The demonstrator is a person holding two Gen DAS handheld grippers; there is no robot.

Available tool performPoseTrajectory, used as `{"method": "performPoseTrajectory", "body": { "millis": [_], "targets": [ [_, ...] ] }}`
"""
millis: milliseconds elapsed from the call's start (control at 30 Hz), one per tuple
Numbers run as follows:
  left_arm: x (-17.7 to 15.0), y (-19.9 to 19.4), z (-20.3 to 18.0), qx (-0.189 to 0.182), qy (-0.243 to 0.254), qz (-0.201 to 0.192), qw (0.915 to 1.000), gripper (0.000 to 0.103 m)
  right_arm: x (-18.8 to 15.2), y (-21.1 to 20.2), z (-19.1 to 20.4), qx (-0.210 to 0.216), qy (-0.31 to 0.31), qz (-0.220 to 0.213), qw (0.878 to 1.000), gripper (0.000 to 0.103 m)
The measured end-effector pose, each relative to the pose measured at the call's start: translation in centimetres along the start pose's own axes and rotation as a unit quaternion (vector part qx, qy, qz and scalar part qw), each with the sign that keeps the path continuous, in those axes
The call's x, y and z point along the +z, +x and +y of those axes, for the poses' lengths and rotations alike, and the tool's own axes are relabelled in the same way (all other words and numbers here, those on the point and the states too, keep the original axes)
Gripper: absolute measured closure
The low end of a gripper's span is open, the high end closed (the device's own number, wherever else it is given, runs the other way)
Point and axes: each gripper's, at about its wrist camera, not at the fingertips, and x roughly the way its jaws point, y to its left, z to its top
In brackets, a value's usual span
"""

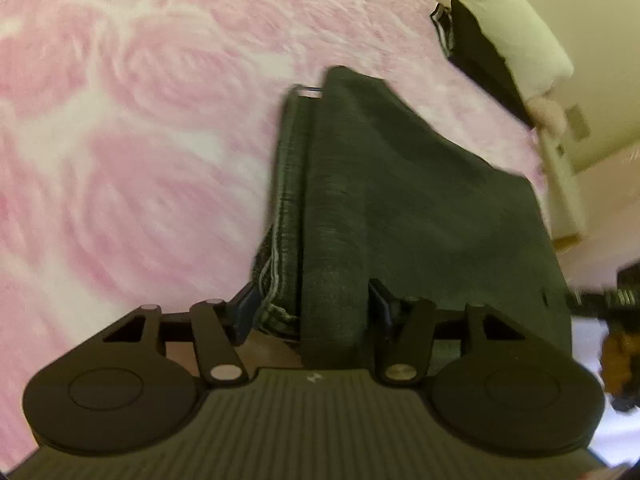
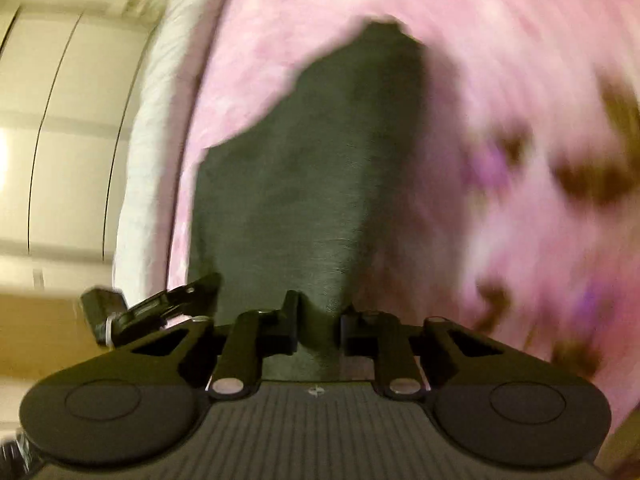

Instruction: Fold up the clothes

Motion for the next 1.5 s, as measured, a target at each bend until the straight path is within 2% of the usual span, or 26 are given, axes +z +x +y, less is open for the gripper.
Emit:
{"method": "performPoseTrajectory", "body": {
  "millis": [67, 133, 200, 233, 267, 333, 400, 467, 533, 600, 633, 700, 733, 767, 800, 867, 933, 967, 1000, 1067, 1133, 1267, 1300, 1367, 1400, 1500],
  "targets": [
    [-1.6, 0.1, -2.0, -0.012, -0.041, -0.004, 0.9991, 0.051, 3.3, -2.6, 1.2, -0.023, -0.034, -0.008, 0.999, 0.085],
    [-3.2, 0.8, -4.2, -0.018, -0.060, -0.007, 0.9980, 0.050, 6.5, -4.8, 1.8, -0.047, -0.075, -0.014, 0.996, 0.084],
    [-4.4, 1.6, -5.9, -0.013, -0.044, -0.012, 0.9989, 0.047, 8.6, -5.9, 1.9, -0.091, -0.119, -0.017, 0.988, 0.078],
    [-4.9, 1.9, -6.4, -0.002, -0.029, -0.014, 0.9995, 0.047, 9.1, -6.1, 1.9, -0.122, -0.141, -0.018, 0.982, 0.072],
    [-5.3, 2.1, -6.6, 0.005, -0.021, -0.016, 0.9996, 0.044, 9.2, -6.1, 1.8, -0.159, -0.161, -0.020, 0.974, 0.071],
    [-6.0, 1.2, -6.3, 0.004, -0.014, -0.031, 0.9994, 0.044, 8.1, -6.1, 1.9, -0.213, -0.206, -0.036, 0.955, 0.071],
    [-6.4, -0.5, -6.2, 0.009, 0.002, -0.049, 0.9988, 0.045, 5.7, -6.6, 2.3, -0.241, -0.251, -0.069, 0.935, 0.070],
    [-6.9, -2.4, -7.1, 0.036, 0.048, -0.073, 0.9955, 0.047, 2.4, -6.9, 3.0, -0.237, -0.290, -0.090, 0.923, 0.070],
    [-7.7, -4.4, -8.6, 0.073, 0.112, -0.103, 0.9856, 0.052, -0.9, -7.0, 3.6, -0.221, -0.327, -0.099, 0.914, 0.071],
    [-8.8, -5.3, -11.1, 0.083, 0.205, -0.123, 0.9675, 0.054, -4.6, -6.6, 4.1, -0.200, -0.384, -0.081, 0.898, 0.071],
    [-9.6, -5.1, -12.5, 0.085, 0.258, -0.125, 0.9543, 0.054, -6.2, -5.8, 4.4, -0.193, -0.413, -0.064, 0.888, 0.075],
    [-11.8, -3.4, -15.1, 0.103, 0.379, -0.114, 0.9124, 0.053, -8.0, -4.0, 4.4, -0.190, -0.448, -0.044, 0.873, 0.078],
    [-13.0, -2.1, -16.2, 0.115, 0.435, -0.104, 0.8870, 0.053, -8.4, -3.3, 4.1, -0.193, -0.452, -0.040, 0.870, 0.078],
    [-14.1, -0.8, -17.2, 0.127, 0.489, -0.092, 0.8580, 0.053, -8.3, -2.7, 3.5, -0.198, -0.448, -0.039, 0.871, 0.078],
    [-14.8, 0.2, -17.3, 0.142, 0.517, -0.087, 0.8394, 0.053, -8.0, -2.2, 2.9, -0.202, -0.438, -0.039, 0.875, 0.084],
    [-16.2, 2.4, -17.4, 0.171, 0.568, -0.078, 0.8015, 0.056, -7.7, -2.1, 2.2, -0.205, -0.429, -0.045, 0.878, 0.085],
    [-16.1, 2.6, -17.0, 0.183, 0.575, -0.087, 0.7931, 0.064, -8.1, -3.2, 2.6, -0.198, -0.436, -0.055, 0.876, 0.084],
    [-15.9, 2.4, -16.9, 0.187, 0.576, -0.089, 0.7905, 0.072, -8.2, -3.7, 2.9, -0.194, -0.439, -0.060, 0.875, 0.082],
    [-15.7, 2.1, -16.7, 0.191, 0.578, -0.091, 0.7880, 0.073, -8.5, -4.2, 3.2, -0.191, -0.444, -0.065, 0.873, 0.082],
    [-15.6, 1.8, -16.9, 0.190, 0.597, -0.082, 0.7747, 0.077, -9.4, -5.2, 4.1, -0.188, -0.463, -0.073, 0.863, 0.081],
    [-15.7, 1.6, -17.2, 0.198, 0.633, -0.075, 0.7445, 0.081, -10.4, -4.8, 4.6, -0.189, -0.487, -0.070, 0.850, 0.067],
    [-16.0, 1.6, -17.9, 0.223, 0.701, -0.069, 0.6738, 0.088, -12.0, -3.0, 5.3, -0.202, -0.537, -0.060, 0.817, 0.066],
    [-16.0, 1.6, -18.0, 0.236, 0.712, -0.080, 0.6567, 0.090, -12.3, -2.4, 5.5, -0.208, -0.549, -0.058, 0.808, 0.067],
    [-16.0, 2.2, -18.0, 0.259, 0.725, -0.097, 0.6309, 0.091, -12.7, -1.3, 5.6, -0.225, -0.567, -0.065, 0.790, 0.075],
    [-16.1, 2.6, -17.7, 0.266, 0.727, -0.098, 0.6257, 0.092, -12.8, -0.9, 5.6, -0.233, -0.574, -0.073, 0.781, 0.079],
    [-16.9, 4.9, -15.6, 0.265, 0.729, -0.075, 0.6264, 0.093, -12.9, 0.2, 5.5, -0.246, -0.587, -0.088, 0.766, 0.083]
  ]
}}
